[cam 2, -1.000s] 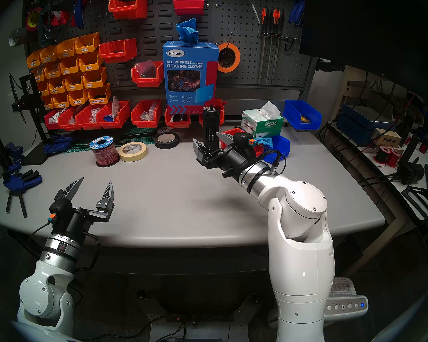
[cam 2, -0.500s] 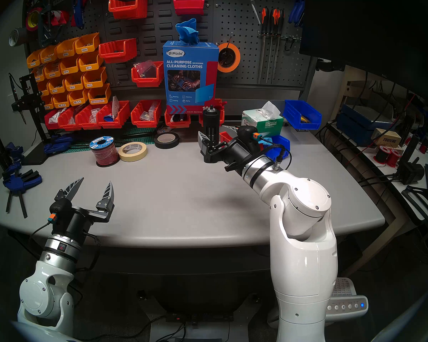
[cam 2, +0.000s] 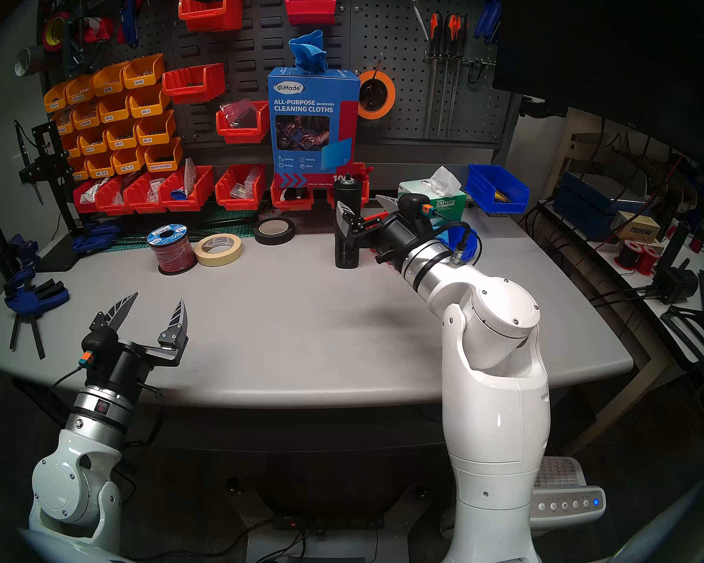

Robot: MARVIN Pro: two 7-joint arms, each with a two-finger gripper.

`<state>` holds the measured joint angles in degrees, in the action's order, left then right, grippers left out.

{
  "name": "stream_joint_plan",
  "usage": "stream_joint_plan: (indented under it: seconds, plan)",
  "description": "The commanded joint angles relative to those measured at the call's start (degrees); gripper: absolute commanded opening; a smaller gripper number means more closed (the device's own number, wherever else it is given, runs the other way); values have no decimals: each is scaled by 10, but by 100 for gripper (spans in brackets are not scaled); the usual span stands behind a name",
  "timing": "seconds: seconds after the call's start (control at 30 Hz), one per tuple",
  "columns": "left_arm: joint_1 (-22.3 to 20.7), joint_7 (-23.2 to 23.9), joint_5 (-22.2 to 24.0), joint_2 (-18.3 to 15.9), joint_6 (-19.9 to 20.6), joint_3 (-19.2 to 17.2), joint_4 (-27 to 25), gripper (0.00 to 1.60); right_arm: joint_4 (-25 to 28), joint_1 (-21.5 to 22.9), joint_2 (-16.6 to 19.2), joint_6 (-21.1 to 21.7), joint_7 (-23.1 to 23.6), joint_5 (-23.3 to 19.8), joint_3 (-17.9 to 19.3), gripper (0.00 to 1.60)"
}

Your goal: Pick a screwdriver bit and insert it into the screwdriver

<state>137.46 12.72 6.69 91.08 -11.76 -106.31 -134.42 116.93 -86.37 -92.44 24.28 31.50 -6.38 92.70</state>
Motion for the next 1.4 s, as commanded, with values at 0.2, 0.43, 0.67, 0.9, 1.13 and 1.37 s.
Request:
stream_joint_plan:
  seconds: [0.2,0.43,0.67,0.9,1.13,1.37]
  plan:
    - [-4,1,1,1,-5,-1,-18,160,-39,69,6,2,8,-2,-11,160]
    - [-5,2,1,1,-5,-1,-17,160,-68,96,9,-5,8,3,-15,160]
    - [-5,3,0,3,-5,-1,-18,160,-90,113,10,-12,7,3,-18,160]
    - [-5,4,0,4,-5,-2,-18,160,-113,134,15,-17,9,5,-19,160]
    - [-6,5,0,5,-5,-2,-18,160,-142,157,18,-20,9,7,-22,160]
    - [-6,7,-1,6,-5,-2,-17,160,-173,182,21,-25,12,7,-24,160]
